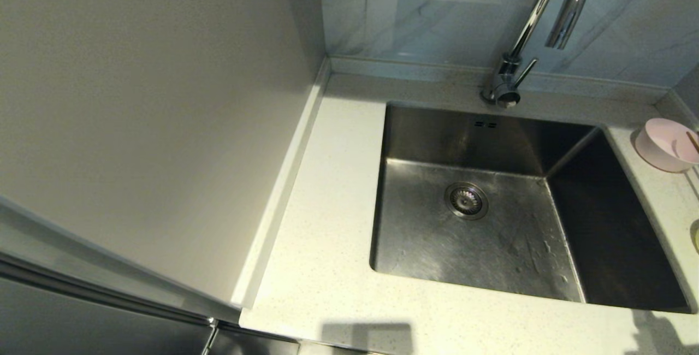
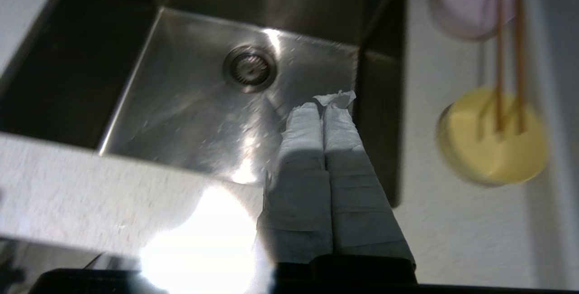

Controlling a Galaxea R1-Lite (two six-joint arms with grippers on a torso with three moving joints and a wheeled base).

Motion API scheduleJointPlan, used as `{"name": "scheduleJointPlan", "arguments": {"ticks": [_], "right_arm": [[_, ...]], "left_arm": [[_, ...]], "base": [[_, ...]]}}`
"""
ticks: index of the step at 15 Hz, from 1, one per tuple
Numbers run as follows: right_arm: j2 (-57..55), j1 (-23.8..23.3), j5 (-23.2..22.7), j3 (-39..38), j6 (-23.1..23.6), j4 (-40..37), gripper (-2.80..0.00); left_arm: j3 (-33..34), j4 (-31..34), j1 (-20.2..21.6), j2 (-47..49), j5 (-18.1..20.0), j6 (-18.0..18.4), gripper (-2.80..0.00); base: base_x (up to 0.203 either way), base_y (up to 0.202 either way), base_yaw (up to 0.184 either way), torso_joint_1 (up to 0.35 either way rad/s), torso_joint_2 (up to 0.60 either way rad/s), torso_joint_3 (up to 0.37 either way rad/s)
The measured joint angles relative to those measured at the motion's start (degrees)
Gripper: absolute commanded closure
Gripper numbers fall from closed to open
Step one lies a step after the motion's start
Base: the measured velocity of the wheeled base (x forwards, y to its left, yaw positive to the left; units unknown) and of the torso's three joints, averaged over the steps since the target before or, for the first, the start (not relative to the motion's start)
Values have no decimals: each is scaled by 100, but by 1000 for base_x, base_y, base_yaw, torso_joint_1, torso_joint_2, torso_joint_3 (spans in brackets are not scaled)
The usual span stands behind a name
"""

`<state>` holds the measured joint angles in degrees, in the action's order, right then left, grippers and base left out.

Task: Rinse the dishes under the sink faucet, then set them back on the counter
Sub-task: Put the chopsticks into the sink

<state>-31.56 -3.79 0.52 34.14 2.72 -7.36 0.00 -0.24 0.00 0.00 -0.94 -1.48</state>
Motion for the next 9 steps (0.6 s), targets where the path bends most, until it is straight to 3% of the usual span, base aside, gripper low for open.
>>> {"name": "scheduleJointPlan", "arguments": {"ticks": [2,5,7,9], "right_arm": [[-863,-235,191,1665,264,-1076,0],[-2038,-629,347,3719,850,-3313,0],[-2627,-988,395,4255,1643,-4487,0],[-3045,-1253,401,4394,2306,-4858,0]], "left_arm": [[0,1,0,0,0,1,0],[0,0,0,0,1,1,0],[0,0,0,0,0,3,0],[0,2,-2,0,0,0,0]], "base": [[0,0,0,0,0,0],[0,0,0,0,0,0],[0,0,0,0,0,0],[0,0,0,0,0,0]]}}
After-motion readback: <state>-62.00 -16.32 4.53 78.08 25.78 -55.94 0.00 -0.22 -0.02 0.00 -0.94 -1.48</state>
